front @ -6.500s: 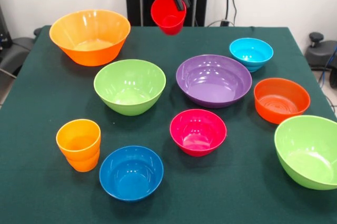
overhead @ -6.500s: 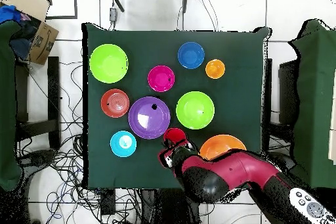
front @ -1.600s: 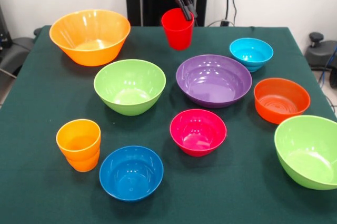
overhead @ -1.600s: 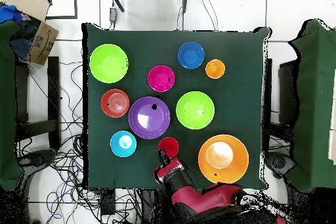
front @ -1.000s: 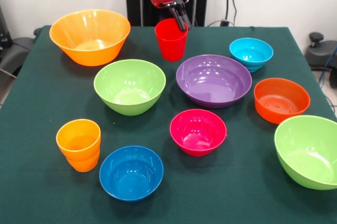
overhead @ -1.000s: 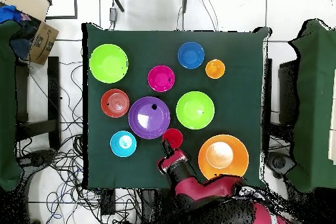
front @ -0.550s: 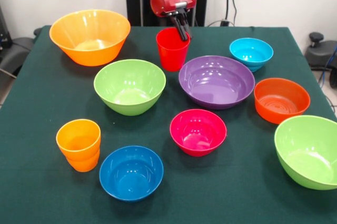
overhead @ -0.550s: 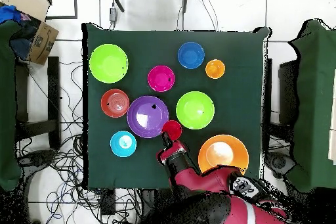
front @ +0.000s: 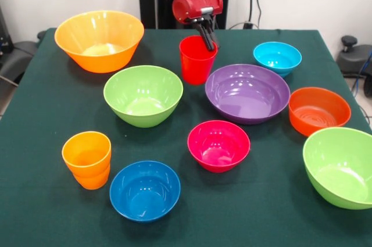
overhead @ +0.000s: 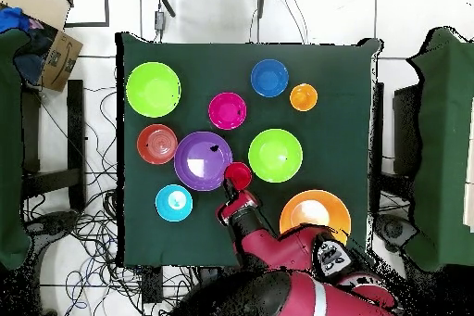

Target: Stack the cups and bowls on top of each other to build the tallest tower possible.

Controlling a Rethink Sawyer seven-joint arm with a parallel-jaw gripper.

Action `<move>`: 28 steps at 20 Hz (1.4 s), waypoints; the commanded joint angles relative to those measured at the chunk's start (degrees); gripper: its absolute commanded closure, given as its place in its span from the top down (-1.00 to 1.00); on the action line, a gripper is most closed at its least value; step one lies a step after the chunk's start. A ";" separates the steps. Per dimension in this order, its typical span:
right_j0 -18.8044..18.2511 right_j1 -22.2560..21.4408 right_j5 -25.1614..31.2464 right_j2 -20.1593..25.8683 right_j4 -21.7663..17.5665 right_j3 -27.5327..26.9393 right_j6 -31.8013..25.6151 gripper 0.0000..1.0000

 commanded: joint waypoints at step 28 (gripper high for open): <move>0.67 9.26 0.01 0.65 1.57 -12.01 4.19 -1.00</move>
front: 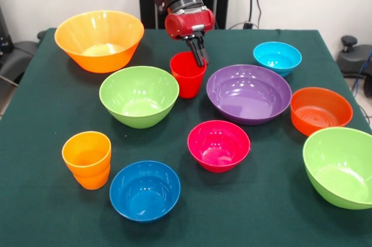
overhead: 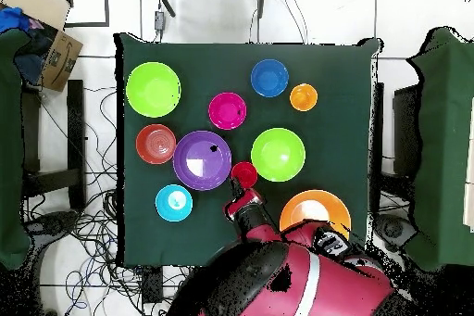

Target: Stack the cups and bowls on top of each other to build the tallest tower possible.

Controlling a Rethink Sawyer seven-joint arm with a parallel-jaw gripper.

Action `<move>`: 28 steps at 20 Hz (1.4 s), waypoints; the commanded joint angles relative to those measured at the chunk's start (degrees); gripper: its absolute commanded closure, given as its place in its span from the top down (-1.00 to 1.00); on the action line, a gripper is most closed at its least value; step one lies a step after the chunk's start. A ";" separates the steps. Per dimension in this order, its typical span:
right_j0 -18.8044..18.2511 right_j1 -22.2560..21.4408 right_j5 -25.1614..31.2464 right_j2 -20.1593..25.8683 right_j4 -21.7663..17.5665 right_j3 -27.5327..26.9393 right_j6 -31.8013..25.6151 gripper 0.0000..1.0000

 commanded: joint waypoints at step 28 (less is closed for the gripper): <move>-0.73 4.12 2.77 2.62 1.03 -3.29 8.73 -1.00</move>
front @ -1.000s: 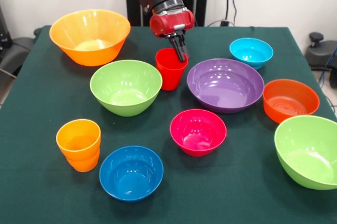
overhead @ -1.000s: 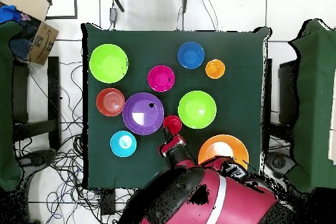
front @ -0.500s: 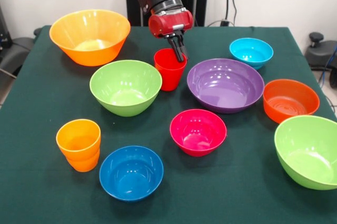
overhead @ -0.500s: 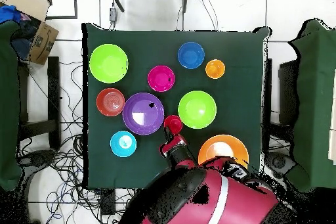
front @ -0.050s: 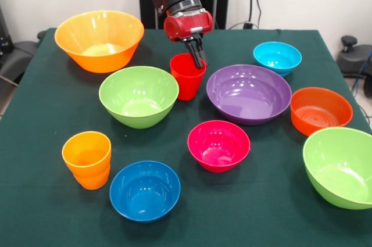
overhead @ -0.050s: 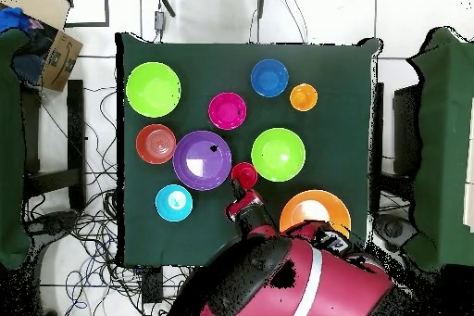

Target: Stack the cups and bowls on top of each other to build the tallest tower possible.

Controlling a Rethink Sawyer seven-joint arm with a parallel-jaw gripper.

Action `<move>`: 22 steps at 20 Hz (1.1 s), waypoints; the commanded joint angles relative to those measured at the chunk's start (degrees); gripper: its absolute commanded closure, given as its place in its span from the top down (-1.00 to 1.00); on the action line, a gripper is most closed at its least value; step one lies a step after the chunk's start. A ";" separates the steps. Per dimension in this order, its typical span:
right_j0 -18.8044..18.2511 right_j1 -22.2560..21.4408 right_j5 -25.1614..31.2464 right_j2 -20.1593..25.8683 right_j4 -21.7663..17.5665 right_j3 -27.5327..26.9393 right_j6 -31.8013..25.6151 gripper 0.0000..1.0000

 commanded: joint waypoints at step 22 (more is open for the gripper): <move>1.54 -0.55 5.88 0.06 2.58 2.78 9.62 -1.00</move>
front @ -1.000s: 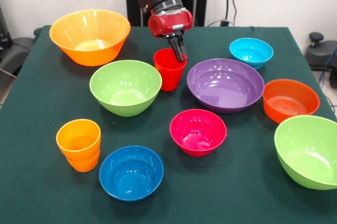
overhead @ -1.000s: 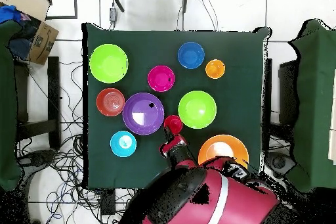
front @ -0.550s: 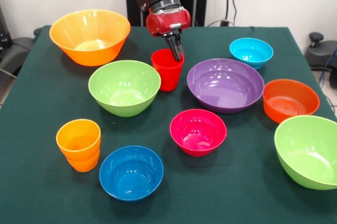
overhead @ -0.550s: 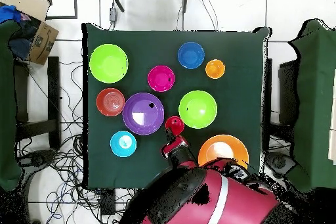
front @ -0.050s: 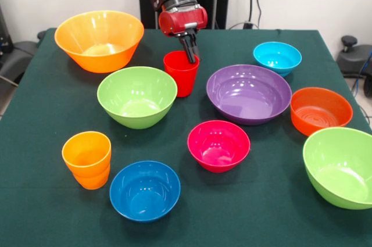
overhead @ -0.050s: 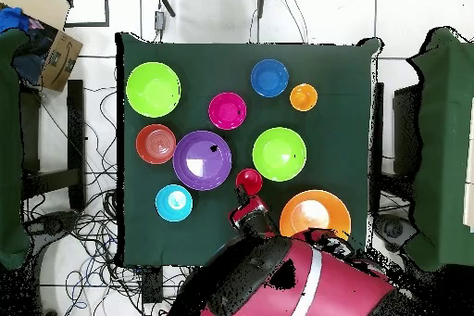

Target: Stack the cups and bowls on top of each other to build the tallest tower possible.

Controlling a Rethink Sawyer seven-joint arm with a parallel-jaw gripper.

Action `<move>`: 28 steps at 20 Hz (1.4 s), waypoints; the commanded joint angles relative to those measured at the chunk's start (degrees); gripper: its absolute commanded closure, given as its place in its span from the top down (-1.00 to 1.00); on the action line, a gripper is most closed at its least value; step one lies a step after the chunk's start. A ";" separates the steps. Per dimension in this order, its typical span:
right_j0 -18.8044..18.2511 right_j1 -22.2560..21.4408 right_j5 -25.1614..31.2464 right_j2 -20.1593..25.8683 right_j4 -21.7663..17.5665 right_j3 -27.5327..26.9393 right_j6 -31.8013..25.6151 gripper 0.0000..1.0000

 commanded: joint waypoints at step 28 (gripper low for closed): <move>3.23 5.49 2.95 0.92 4.53 1.41 8.30 -1.00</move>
